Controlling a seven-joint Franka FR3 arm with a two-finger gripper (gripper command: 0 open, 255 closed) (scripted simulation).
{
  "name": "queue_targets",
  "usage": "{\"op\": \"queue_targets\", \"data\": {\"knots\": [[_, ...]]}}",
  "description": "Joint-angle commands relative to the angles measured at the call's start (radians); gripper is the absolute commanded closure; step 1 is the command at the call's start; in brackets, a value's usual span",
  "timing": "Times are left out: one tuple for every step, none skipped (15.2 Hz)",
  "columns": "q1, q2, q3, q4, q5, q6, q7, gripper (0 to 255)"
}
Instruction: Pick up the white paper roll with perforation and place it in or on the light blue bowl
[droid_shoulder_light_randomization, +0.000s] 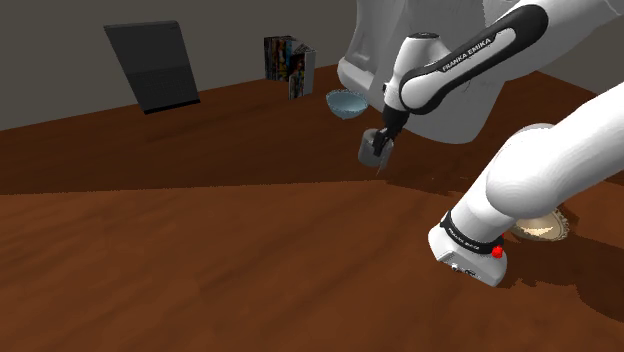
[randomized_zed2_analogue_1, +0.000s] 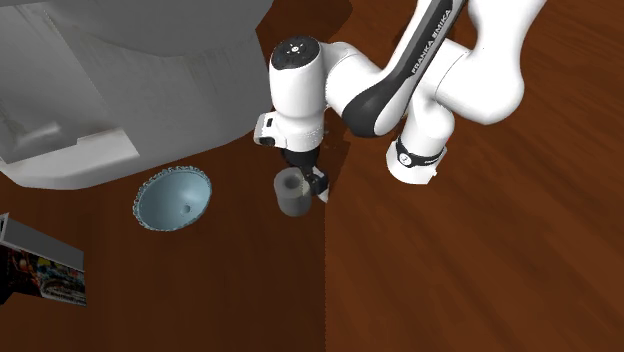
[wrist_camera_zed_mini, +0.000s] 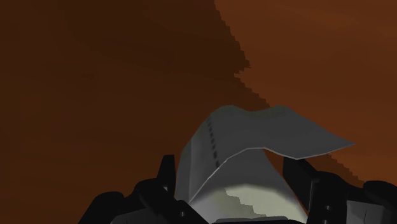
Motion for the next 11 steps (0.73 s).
{"op": "queue_targets", "data": {"knots": [[-0.002,-0.034,0.008,0.008,-0.001,-0.042,0.004,255],[-0.004,-0.051,0.011,0.012,-0.001,-0.063,0.005,255],[-0.005,-0.067,0.014,0.017,-0.001,-0.084,0.005,255],[-0.006,-0.082,0.017,0.022,0.0,-0.104,0.006,255],[-0.007,-0.097,0.02,0.027,0.0,-0.124,0.007,255],[-0.008,-0.112,0.023,0.032,0.001,-0.144,0.007,255],[-0.008,-0.126,0.026,0.038,0.002,-0.164,0.007,255],[-0.009,-0.139,0.029,0.044,0.003,-0.183,0.008,255],[-0.009,-0.152,0.032,0.051,0.005,-0.202,0.008,255],[-0.01,-0.165,0.035,0.057,0.006,-0.221,0.008,255],[-0.01,-0.177,0.038,0.064,0.007,-0.24,0.008,255]]}}
